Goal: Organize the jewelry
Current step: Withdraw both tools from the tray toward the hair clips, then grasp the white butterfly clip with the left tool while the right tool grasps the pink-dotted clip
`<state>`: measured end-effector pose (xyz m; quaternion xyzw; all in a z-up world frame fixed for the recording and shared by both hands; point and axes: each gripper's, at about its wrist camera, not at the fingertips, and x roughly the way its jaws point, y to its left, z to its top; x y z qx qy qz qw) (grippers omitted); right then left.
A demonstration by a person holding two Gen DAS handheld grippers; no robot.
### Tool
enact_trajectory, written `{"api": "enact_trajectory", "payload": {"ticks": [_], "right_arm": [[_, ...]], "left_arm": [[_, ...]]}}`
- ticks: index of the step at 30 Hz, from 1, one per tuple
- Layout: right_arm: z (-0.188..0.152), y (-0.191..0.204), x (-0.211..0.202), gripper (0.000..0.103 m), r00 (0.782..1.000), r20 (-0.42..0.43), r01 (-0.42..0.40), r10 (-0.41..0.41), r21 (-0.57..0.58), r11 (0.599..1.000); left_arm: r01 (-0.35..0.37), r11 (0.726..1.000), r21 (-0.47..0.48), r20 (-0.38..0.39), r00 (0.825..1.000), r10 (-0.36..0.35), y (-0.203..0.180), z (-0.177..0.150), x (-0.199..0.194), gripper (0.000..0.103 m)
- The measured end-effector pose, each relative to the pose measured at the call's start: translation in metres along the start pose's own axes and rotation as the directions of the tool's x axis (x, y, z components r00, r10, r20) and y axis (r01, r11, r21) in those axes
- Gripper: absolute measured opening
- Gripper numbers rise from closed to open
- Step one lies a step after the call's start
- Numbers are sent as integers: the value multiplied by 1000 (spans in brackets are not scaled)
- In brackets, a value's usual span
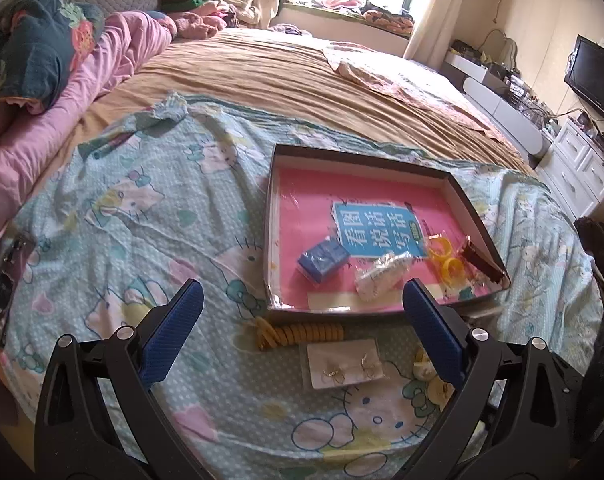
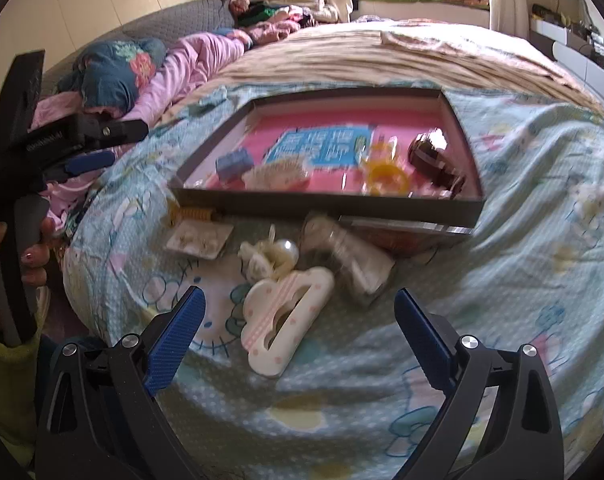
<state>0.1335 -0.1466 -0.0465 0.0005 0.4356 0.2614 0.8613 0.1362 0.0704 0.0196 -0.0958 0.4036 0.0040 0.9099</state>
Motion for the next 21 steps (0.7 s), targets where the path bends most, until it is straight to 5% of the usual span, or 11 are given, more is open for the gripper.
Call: {"api": "enact_trajectory", "payload": {"ticks": [9, 11, 21], "right_arm": [[-13, 1, 26, 60, 997, -62, -49, 52, 51, 997], [-15, 3, 29, 46, 997, -62, -48, 51, 44, 998], [-26, -20, 4, 38, 996, -56, -64, 66, 29, 998]], "left_arm": [[30, 999, 35, -46, 999, -29, -16, -15, 11, 93], [45, 998, 52, -59, 997, -42, -22, -18, 16, 93], [129, 976, 173, -144, 984, -104, -71, -41, 39, 93]]}}
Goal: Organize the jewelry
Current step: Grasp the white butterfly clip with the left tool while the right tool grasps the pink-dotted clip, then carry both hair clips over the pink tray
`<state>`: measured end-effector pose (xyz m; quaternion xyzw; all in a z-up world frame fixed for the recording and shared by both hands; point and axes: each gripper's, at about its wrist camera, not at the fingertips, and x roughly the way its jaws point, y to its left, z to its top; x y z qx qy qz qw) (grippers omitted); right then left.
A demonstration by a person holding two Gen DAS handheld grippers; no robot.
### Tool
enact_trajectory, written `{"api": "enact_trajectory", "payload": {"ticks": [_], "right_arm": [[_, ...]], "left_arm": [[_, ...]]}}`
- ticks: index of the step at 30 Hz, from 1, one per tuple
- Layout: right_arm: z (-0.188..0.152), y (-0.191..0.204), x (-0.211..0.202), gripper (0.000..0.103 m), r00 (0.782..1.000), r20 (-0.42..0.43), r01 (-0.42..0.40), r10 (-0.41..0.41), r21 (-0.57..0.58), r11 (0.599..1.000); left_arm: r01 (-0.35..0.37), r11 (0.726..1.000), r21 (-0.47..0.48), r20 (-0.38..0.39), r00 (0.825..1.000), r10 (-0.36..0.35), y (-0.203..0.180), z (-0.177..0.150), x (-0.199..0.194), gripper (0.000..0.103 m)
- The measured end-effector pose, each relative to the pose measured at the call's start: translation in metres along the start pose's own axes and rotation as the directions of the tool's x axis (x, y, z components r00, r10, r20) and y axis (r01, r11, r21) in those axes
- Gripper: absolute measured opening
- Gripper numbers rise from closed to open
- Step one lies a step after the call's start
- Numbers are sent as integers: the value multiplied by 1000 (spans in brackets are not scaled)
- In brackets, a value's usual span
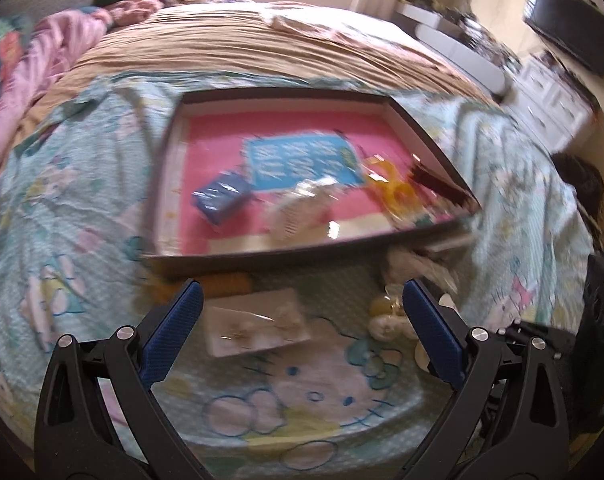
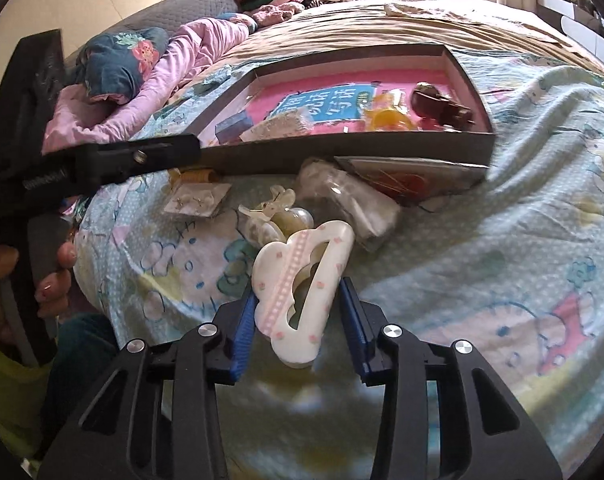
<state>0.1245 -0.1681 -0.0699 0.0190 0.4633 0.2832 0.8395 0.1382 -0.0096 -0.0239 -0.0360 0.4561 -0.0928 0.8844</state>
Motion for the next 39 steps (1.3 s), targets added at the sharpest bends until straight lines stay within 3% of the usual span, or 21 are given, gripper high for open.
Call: {"api": "enact_trajectory", "payload": {"ticks": [8, 13, 15, 24, 39], "right_arm": [[-15, -32, -41, 38, 996, 50, 75, -77, 34, 997], [-16, -57, -66, 38, 985, 107, 131, -139, 74, 989], [-13, -62, -75, 38, 979, 133, 142, -152, 81, 987], [21, -58, -93, 38, 960, 235, 144, -151, 46, 989], [73, -33, -77, 38, 957, 273, 105, -96, -21, 994]], "left_arm": [[51, 989, 138, -74, 996, -41, -49, -15, 28, 82], [55, 985, 164, -117, 992, -36, -61, -20, 49, 58], [64, 984, 168, -126, 991, -43, -63, -22, 53, 36], [58, 987, 151, -32, 998, -54, -57, -4, 23, 36], [11, 999, 43, 100, 995, -15, -11, 43, -13, 36]]}}
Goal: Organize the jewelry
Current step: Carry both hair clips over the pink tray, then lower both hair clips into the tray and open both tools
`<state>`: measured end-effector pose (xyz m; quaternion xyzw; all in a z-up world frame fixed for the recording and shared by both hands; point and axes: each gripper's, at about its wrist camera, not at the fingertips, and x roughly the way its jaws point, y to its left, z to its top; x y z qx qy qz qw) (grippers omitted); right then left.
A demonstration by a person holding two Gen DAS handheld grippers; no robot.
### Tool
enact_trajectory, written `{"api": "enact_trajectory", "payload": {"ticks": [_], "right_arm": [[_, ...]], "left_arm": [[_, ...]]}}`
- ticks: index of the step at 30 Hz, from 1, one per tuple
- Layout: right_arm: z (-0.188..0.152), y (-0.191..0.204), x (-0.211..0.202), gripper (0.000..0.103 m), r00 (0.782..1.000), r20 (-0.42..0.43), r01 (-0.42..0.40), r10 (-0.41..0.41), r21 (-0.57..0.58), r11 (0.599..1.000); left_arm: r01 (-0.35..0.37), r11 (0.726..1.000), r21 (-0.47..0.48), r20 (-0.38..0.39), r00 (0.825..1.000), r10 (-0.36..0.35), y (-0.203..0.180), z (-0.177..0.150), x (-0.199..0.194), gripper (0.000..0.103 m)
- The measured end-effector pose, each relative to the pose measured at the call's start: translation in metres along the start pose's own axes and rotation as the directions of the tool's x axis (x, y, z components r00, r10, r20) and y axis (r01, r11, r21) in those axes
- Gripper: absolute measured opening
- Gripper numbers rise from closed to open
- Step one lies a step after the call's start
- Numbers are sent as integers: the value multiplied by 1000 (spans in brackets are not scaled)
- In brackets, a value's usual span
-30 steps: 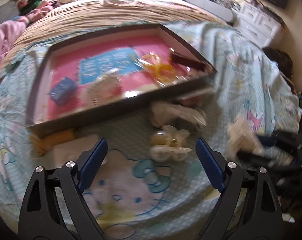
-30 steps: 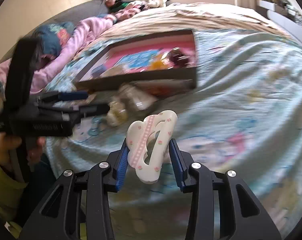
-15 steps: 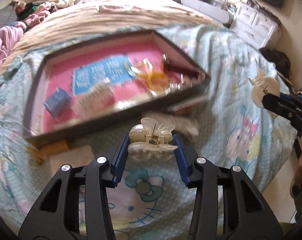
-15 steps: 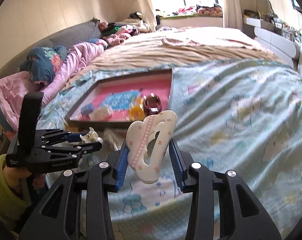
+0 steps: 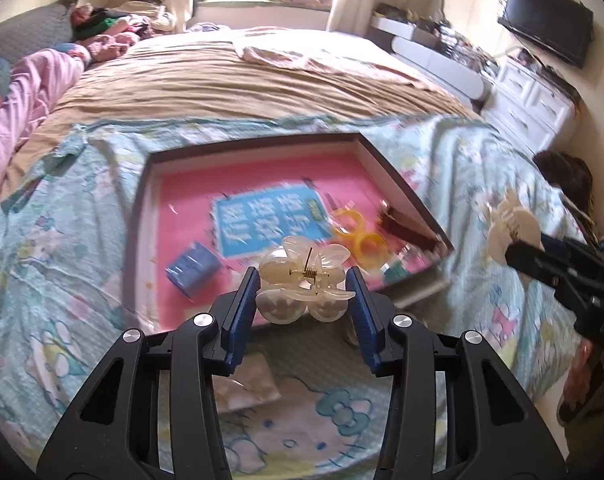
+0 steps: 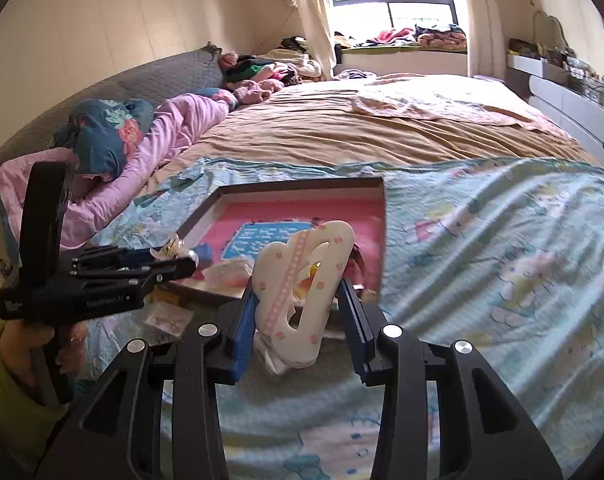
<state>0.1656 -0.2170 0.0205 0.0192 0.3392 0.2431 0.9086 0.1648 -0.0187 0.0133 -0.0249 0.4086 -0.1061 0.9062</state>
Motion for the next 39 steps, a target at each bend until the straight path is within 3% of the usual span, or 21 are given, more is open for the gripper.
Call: {"api": "enact_trajectory", "payload": {"ticks": [15, 28, 39], "right_arm": [[26, 18, 40, 38, 1000, 0, -13, 13, -55, 998], [35, 24, 73, 38, 1000, -21, -2, 1, -67, 998], [28, 25, 100, 38, 998, -58, 12, -16, -76, 997]], "left_arm": [[-59, 992, -112, 45, 997, 64, 54, 25, -3, 36], [-143, 975, -168, 17, 989, 148, 96, 21, 4, 36], [-135, 981, -141, -49, 990, 130, 87, 4, 25, 36]]}}
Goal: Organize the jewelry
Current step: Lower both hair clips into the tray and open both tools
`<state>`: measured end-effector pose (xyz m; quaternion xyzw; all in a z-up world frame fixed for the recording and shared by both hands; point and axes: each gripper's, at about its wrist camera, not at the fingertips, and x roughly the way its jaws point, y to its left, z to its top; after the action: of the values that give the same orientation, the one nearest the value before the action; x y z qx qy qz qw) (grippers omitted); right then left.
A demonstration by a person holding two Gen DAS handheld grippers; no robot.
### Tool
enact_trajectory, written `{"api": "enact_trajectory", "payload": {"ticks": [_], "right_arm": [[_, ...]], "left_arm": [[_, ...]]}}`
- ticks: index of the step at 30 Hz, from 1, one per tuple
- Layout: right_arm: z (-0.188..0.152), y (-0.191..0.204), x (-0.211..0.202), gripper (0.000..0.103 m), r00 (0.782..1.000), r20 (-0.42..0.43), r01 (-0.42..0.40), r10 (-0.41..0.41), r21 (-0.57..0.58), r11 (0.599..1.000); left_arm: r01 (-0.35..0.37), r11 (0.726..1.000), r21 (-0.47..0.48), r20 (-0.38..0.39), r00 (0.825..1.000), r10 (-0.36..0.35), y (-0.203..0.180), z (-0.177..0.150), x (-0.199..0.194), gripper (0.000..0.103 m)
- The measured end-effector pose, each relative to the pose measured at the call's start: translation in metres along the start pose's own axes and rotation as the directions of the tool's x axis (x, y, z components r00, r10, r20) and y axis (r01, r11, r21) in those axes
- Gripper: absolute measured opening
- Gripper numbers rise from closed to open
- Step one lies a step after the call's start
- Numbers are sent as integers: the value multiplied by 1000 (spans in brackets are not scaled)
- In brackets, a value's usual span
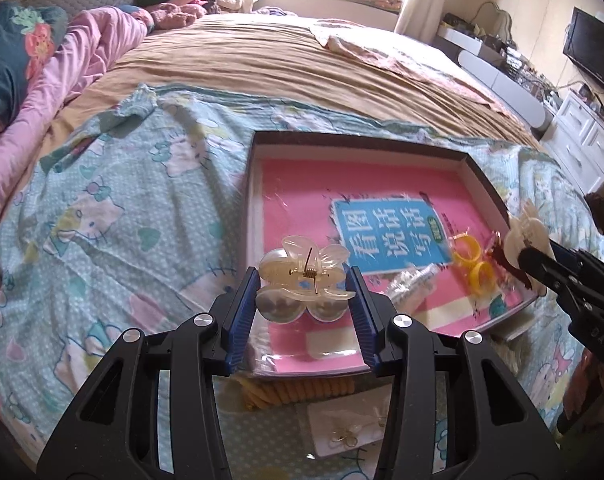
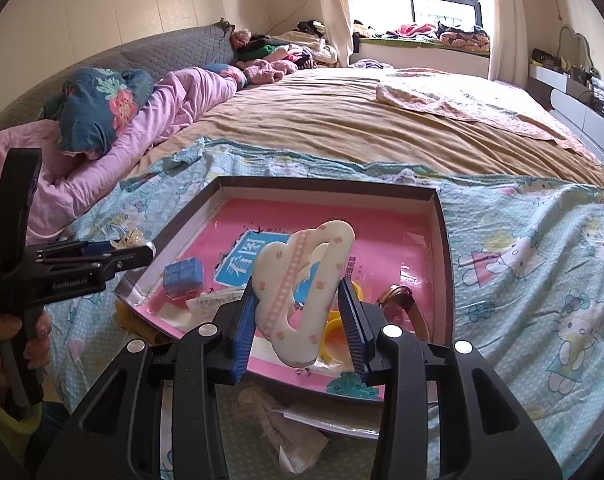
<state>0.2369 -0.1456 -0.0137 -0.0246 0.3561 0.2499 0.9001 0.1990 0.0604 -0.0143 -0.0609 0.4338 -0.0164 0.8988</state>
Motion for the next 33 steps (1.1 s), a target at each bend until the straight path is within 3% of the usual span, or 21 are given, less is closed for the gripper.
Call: {"api": "enact_trajectory", "payload": {"ticks": [15, 33], "right_arm": [[-8, -6, 25, 38, 998, -41, 52, -53, -24, 998], [-11, -1, 34, 38, 997, -74, 35, -37, -17, 999]], "left_arm": [[32, 998, 55, -53, 998, -29, -26, -15, 21, 36], [40, 997, 66, -50, 998, -36, -31, -14, 21, 36]]}}
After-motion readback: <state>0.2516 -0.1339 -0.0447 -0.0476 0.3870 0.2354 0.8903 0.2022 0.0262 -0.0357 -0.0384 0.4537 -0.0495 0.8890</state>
